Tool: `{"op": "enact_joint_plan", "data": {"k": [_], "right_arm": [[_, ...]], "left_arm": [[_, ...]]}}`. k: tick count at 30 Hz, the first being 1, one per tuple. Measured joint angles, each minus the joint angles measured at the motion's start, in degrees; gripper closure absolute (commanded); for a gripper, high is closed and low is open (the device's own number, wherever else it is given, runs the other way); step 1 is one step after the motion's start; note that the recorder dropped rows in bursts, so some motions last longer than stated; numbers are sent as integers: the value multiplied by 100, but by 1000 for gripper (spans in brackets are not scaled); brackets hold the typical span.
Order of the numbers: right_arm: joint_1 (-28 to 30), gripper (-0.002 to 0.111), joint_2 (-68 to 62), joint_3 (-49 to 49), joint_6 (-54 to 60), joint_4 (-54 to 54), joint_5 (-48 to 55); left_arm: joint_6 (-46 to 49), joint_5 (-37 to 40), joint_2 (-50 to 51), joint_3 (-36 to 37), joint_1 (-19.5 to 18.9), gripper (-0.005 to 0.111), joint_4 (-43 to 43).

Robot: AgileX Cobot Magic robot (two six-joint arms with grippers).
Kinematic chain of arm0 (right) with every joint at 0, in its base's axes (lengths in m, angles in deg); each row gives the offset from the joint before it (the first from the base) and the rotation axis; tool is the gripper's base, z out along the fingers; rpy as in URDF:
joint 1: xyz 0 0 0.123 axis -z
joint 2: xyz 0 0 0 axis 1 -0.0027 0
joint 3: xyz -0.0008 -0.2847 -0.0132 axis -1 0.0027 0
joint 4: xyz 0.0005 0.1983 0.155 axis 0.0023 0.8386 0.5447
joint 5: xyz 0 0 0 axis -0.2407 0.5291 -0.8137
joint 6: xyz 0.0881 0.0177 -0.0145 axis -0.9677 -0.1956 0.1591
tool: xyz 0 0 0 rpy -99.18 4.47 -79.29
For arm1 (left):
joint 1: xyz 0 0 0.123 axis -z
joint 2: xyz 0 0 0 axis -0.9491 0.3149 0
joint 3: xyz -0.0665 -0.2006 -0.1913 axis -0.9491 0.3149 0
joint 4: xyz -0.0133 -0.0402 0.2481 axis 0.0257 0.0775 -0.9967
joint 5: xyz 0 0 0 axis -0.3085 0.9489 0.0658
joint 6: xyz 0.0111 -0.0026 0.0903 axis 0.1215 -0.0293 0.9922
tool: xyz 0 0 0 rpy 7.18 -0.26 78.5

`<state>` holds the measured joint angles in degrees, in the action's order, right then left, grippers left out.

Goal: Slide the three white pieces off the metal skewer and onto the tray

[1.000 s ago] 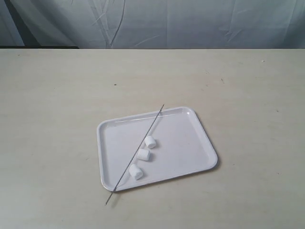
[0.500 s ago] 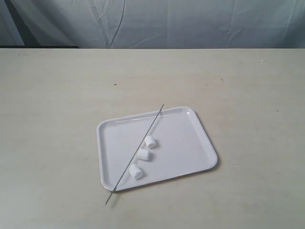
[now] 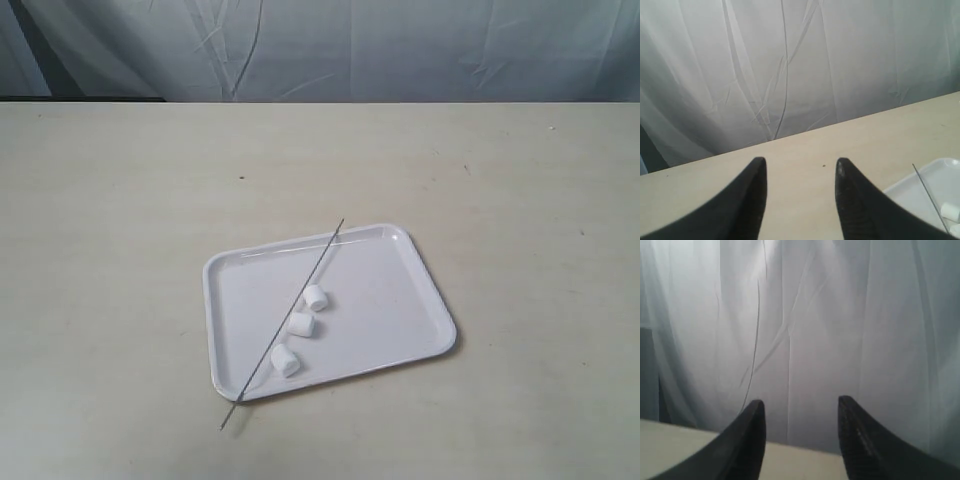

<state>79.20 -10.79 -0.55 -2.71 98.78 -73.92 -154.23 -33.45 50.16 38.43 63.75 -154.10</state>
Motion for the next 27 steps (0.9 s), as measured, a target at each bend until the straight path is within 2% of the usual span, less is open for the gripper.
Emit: {"op": "enact_joint_plan", "data": {"k": [10,13,27], "right_arm": [[0,64,0,1736,0,0,173],[0,64,0,1798,0,11,766],[0,64,0,1798,0,11,880]], "left_arm": [[0,0,0,109,0,65,0],[0,0,0,109,0,65,0],[0,0,0,109,0,65,33]]}}
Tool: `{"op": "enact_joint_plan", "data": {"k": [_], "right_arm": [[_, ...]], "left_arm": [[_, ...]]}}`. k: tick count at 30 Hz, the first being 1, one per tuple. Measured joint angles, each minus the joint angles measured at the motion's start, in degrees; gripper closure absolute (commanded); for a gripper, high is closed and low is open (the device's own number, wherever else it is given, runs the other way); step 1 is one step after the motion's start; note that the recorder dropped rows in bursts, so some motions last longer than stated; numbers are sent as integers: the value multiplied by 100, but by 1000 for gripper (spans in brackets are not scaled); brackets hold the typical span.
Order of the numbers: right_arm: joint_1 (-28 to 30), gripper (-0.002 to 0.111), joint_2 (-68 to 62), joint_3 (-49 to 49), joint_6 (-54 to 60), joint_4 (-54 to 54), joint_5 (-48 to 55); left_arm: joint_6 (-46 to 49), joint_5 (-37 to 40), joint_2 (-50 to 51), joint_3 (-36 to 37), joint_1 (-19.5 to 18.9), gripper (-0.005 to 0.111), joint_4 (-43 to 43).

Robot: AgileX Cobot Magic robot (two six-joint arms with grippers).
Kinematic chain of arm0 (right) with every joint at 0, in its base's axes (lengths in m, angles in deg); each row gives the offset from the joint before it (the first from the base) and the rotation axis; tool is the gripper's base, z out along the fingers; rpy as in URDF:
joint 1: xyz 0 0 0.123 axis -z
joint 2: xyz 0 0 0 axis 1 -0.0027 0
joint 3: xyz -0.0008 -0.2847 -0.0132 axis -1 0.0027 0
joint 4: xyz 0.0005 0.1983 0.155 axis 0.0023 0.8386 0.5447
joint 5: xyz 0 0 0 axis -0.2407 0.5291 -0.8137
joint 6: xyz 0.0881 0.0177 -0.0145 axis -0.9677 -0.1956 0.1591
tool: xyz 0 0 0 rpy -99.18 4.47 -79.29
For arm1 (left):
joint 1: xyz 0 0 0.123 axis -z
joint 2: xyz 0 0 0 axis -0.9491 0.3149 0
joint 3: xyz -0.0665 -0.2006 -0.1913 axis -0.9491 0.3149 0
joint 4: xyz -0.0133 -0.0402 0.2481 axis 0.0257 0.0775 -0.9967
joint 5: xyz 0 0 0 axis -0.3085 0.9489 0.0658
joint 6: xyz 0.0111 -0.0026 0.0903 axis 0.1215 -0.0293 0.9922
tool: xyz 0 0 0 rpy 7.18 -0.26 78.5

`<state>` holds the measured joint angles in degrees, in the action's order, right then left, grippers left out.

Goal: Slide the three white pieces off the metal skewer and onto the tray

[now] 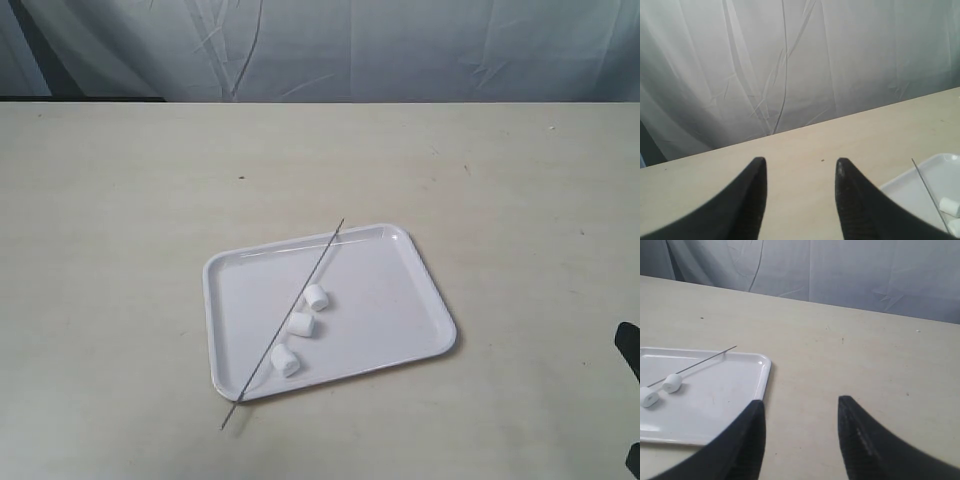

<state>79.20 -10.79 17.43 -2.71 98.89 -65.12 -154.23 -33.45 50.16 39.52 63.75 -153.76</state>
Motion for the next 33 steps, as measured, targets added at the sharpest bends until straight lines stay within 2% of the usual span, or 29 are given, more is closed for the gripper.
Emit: {"op": "enact_joint_plan", "data": {"k": [3,6,8,12,13,14,15,17,20,25,33], "right_arm": [[0,64,0,0,0,0,0],[0,64,0,0,0,0,0],[0,64,0,0,0,0,0],[0,64,0,0,0,0,0],[0,64,0,0,0,0,0],[0,64,0,0,0,0,0],[0,64,0,0,-10,0,0],[0,64,0,0,-10,0,0],[0,64,0,0,-10,0,0],[0,64,0,0,-10,0,0],[0,64,0,0,-10,0,9]], "left_arm": [[0,0,0,0,0,65,447],[79,54,0,0,0,65,1643],[575,240,0,0,0,65,2501],[2703,723,0,0,0,65,4066],[3988,920,0,0,0,65,4981],[4647,1014,0,0,0,65,5501],[5847,1207,0,0,0,65,6604],[7218,1640,0,0,0,65,7808],[7876,2584,0,0,0,65,8934],[9335,3553,0,0,0,65,10293],[9710,3775,0,0,0,65,10473]]}}
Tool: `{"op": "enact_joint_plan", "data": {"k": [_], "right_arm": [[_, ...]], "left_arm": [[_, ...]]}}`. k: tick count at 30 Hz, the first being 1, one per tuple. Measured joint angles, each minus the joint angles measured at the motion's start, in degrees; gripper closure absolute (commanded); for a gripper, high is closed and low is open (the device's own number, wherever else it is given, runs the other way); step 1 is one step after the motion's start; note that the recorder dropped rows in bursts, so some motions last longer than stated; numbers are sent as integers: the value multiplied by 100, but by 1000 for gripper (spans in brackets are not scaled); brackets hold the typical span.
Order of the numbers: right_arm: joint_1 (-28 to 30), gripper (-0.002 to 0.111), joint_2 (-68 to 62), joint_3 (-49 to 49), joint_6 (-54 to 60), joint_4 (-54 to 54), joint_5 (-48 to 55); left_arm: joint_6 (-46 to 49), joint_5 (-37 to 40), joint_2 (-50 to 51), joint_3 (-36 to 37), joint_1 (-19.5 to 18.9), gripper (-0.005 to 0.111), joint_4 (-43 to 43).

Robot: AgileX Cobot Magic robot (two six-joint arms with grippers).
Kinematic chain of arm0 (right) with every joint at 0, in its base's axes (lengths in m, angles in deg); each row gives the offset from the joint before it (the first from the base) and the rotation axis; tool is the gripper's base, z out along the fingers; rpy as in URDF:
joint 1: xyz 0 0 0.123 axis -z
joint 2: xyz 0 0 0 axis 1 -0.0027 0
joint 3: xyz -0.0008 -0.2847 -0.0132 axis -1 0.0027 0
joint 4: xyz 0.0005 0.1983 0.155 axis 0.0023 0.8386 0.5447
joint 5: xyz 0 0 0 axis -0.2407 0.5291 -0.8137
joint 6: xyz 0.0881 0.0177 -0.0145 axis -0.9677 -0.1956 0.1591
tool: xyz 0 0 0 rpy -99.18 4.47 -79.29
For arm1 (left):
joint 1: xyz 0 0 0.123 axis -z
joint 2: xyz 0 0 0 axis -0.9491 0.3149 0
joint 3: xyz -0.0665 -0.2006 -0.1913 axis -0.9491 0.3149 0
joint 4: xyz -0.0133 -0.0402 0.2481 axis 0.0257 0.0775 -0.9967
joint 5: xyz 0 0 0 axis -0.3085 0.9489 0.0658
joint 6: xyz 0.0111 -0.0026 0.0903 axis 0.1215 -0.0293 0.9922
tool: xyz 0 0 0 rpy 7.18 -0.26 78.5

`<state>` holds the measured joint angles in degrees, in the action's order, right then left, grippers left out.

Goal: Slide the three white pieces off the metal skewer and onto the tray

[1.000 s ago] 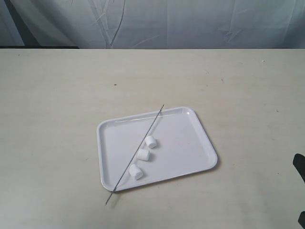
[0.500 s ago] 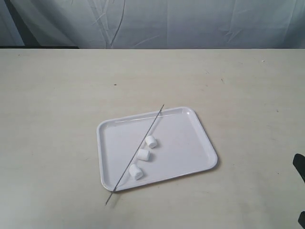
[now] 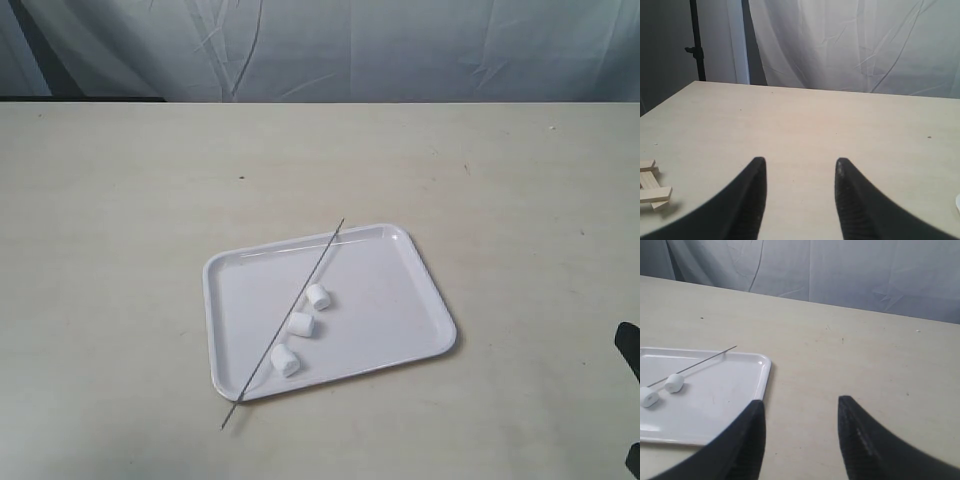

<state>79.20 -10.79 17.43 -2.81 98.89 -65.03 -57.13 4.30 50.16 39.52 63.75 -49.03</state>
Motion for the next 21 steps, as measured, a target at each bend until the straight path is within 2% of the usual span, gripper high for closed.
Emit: {"op": "enact_joint_plan", "data": {"k": [16,21], "right_arm": [[0,64,0,0,0,0,0],[0,64,0,0,0,-453,-56]], "left_arm": [[25,0,0,0,0,65,0],[25,0,0,0,0,65,0]]}}
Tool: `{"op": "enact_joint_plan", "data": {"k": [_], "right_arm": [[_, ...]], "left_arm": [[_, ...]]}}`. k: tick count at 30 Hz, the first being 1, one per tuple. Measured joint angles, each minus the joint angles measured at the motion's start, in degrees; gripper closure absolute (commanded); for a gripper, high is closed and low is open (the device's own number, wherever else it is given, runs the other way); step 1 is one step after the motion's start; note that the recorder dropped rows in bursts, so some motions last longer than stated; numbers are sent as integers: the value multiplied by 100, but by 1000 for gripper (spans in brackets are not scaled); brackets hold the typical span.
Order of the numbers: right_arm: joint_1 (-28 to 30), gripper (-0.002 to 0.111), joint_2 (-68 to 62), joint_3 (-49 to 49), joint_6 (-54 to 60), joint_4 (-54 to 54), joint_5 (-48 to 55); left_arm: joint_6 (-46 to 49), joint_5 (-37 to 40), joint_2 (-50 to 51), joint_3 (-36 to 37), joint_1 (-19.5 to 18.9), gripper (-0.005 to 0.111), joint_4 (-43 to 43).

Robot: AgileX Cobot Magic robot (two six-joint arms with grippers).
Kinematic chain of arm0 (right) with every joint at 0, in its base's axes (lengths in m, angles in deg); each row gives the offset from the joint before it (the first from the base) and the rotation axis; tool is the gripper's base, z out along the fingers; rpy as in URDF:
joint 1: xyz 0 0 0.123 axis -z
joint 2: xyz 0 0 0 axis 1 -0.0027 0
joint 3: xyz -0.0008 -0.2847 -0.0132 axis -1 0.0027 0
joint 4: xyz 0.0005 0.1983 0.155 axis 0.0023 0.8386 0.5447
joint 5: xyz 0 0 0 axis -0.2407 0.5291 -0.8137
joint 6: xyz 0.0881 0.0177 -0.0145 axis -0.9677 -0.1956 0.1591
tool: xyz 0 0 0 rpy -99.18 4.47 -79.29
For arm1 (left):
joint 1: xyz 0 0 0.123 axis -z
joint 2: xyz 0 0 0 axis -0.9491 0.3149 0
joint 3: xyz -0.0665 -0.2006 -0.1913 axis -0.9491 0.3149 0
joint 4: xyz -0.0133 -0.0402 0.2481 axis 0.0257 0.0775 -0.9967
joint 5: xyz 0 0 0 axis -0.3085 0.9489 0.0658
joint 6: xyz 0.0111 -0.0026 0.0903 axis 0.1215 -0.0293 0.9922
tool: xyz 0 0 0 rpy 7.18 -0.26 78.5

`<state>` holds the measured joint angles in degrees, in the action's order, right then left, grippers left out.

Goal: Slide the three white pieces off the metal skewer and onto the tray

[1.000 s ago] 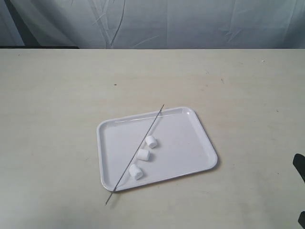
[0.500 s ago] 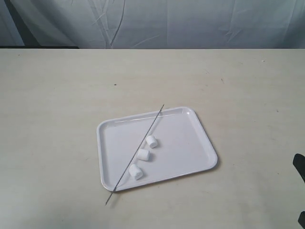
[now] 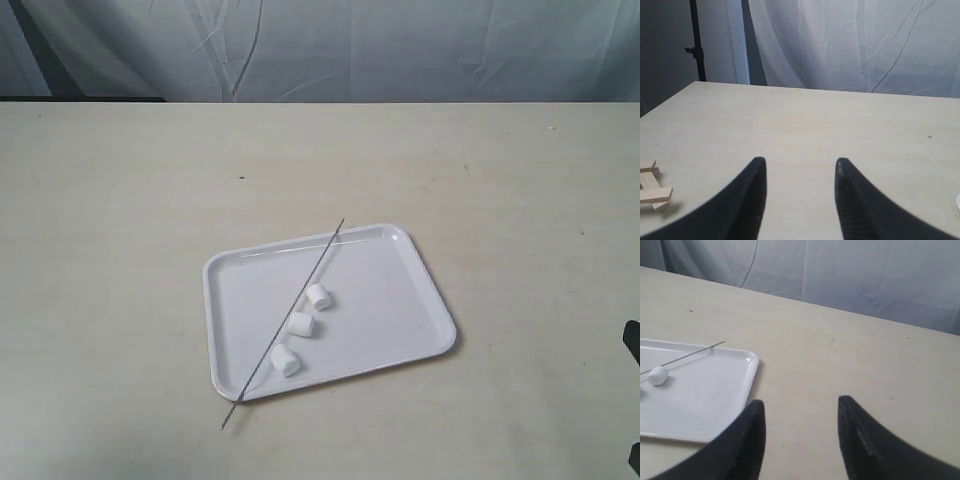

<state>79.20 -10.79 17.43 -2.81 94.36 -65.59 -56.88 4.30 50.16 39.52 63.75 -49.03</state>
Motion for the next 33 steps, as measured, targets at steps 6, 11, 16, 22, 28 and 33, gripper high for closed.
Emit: {"op": "enact_joint_plan", "data": {"k": [6,11,16,22,28,33], "right_arm": [[331,64,0,0,-212,-652,-57],[992,64,0,0,-778,-802,-46],[1241,64,0,0,-1663,-1275,-46],[1255,64,0,0,-2569,-1773,-46],[1255,64,0,0,-2670,-1837,-46],[1075,64,0,0,-2716,-1837,-46]], "left_arm": [[0,0,0,0,0,65,0],[0,0,0,0,0,65,-11],[0,0,0,0,0,65,-96],[0,0,0,0,0,65,-159],[0,0,0,0,0,65,-159],[0,0,0,0,0,65,-159]]}}
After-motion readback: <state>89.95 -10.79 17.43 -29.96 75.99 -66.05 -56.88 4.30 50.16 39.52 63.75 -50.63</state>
